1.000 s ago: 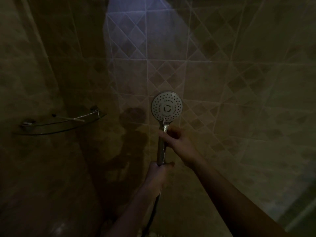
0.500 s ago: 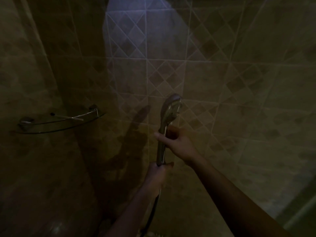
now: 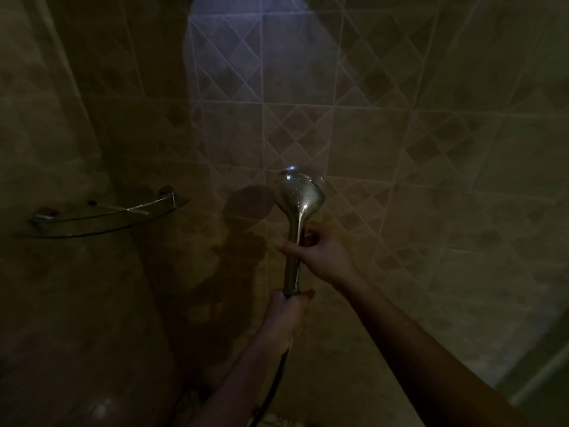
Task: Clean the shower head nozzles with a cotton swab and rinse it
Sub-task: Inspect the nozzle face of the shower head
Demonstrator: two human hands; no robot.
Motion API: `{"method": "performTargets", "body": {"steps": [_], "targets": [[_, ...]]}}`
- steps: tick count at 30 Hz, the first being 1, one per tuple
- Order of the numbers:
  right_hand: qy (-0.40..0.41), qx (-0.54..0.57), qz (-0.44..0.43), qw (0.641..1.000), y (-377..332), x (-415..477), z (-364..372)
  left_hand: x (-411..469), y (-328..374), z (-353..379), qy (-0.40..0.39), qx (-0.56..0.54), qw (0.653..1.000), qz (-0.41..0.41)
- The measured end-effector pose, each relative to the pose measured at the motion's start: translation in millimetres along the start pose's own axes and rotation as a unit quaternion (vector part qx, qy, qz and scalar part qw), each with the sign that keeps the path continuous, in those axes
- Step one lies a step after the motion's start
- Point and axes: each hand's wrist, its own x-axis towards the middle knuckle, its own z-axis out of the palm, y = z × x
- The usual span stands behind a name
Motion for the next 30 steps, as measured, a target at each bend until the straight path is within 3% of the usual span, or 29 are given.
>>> {"method": "performTargets", "body": {"steps": [2,8,15,20,27,30], "targets": [[-0.003,0.023,0.018,1.000,-1,1,-4,-2,1,-3,-0.002,0.003,1.000,0.006],[-0.113,0.090,0.036,0.989,-7,-4,-12,-4,-3,-4,0.004,0.012,1.000,0.007],[-0.044,0.025,0.019,0.999,-2,-4,-5,-8,0,-7,-0.011,0.012,1.000,0.009],[-0.130,0.179,0.022,0.975,-2,-5,-11,-13,-1,-8,0.006,-0.003,1.000,0.023],[-0.040,0.016,-0.035,0.998,0,-7,-2,-16,3,-9,-0.007,-0.001,0.999,0.031],[-0.074,0.028,-0.029,0.996,0,-6,-6,-16,1,-8,0.003,-0.026,0.999,0.030]]}}
